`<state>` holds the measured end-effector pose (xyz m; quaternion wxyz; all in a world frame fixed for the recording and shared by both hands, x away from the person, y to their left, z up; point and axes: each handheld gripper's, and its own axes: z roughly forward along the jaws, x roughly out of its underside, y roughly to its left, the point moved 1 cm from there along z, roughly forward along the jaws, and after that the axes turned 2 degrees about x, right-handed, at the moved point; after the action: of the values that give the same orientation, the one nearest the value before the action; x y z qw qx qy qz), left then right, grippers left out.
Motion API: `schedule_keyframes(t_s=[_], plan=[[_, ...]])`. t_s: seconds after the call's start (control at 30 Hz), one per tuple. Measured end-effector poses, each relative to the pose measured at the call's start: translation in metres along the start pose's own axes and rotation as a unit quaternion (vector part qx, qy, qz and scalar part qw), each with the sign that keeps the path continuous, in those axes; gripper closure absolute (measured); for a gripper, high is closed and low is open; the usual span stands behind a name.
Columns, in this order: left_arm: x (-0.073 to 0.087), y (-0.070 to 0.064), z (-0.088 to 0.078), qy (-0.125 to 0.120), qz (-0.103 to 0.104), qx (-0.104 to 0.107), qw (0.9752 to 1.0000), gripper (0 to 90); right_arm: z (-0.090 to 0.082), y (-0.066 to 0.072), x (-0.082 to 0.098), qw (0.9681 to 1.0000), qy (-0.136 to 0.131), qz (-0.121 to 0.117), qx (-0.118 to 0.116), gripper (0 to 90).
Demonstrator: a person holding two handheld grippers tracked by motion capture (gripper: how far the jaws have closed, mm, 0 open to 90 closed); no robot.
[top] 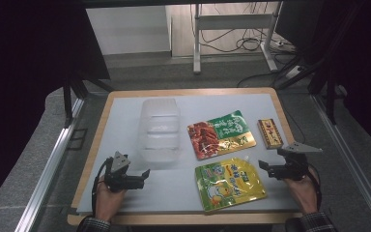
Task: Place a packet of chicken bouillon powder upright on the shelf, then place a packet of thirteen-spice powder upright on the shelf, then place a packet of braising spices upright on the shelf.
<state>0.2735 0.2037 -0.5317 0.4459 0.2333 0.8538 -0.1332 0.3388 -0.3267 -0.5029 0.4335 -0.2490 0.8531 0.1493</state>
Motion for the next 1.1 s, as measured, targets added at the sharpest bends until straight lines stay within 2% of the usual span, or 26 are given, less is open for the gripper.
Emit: schedule_keyframes(t_s=[0.2, 0.47, 1.1], plan=[[-0.0005, -0.0027, 0.0014, 0.005, 0.008, 0.005, 0.9999, 0.0, -0.0009, -0.0010, -0.0001, 1.0000, -0.002, -0.001, 0.000, 3.6], [-0.0006, -0.0052, 0.0030, 0.016, 0.017, -0.001, 0.9997, 0.0, 0.0013, 0.0005, 0.0004, 1.0000, 0.006, -0.002, -0.004, 3.5], [-0.0011, -0.0065, 0.0034, 0.019, 0.016, 0.001, 0.9997, 0.0, 0.0028, 0.0015, 0.0004, 0.9999, 0.010, -0.005, -0.003, 3.1]])
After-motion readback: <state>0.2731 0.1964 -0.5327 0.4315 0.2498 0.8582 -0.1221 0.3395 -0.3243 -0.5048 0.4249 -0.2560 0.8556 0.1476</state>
